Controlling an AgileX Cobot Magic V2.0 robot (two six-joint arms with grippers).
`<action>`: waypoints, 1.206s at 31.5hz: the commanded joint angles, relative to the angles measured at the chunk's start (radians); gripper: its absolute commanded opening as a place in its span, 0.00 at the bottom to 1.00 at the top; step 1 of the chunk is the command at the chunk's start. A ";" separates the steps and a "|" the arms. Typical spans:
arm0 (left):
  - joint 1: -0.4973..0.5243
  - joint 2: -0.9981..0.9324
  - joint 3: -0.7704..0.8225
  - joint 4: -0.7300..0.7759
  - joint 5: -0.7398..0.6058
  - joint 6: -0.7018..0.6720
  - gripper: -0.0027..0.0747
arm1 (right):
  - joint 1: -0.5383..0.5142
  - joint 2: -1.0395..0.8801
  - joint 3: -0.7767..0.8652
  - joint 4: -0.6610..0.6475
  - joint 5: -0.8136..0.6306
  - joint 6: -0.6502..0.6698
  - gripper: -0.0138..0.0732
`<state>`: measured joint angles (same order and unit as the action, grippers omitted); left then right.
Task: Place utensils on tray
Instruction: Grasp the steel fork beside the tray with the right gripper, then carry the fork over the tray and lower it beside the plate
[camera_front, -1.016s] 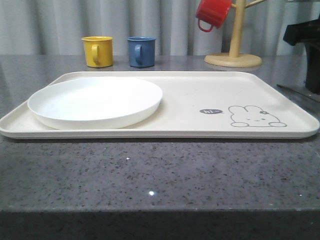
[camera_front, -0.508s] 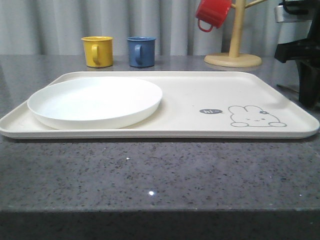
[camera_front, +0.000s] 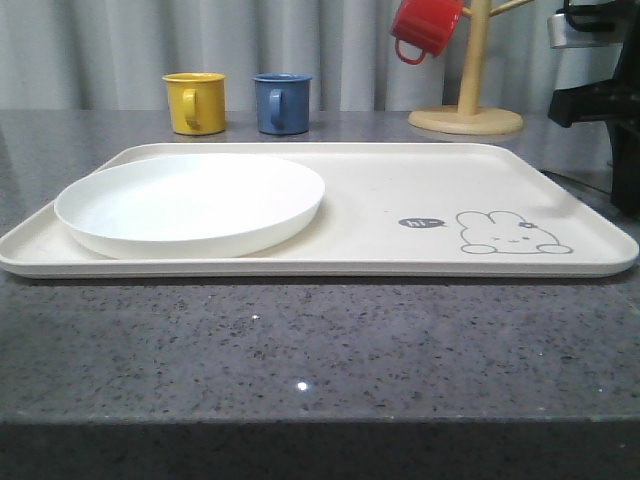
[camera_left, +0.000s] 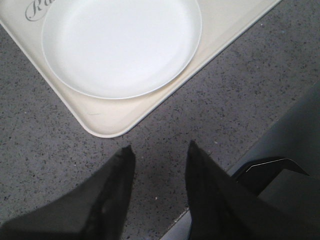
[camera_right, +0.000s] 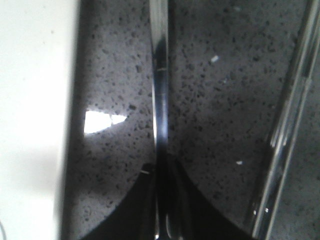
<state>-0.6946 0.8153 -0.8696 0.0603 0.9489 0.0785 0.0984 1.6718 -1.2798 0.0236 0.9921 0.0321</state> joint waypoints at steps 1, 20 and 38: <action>-0.009 -0.001 -0.024 0.000 -0.057 -0.010 0.36 | 0.003 -0.067 -0.057 0.001 0.030 -0.011 0.16; -0.009 -0.001 -0.024 0.000 -0.057 -0.010 0.36 | 0.271 -0.095 -0.233 0.134 0.126 0.050 0.16; -0.009 -0.001 -0.024 0.000 -0.057 -0.010 0.36 | 0.379 0.055 -0.238 0.142 -0.015 0.377 0.16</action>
<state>-0.6946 0.8153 -0.8696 0.0603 0.9489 0.0785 0.4631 1.7519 -1.4839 0.1565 1.0313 0.3646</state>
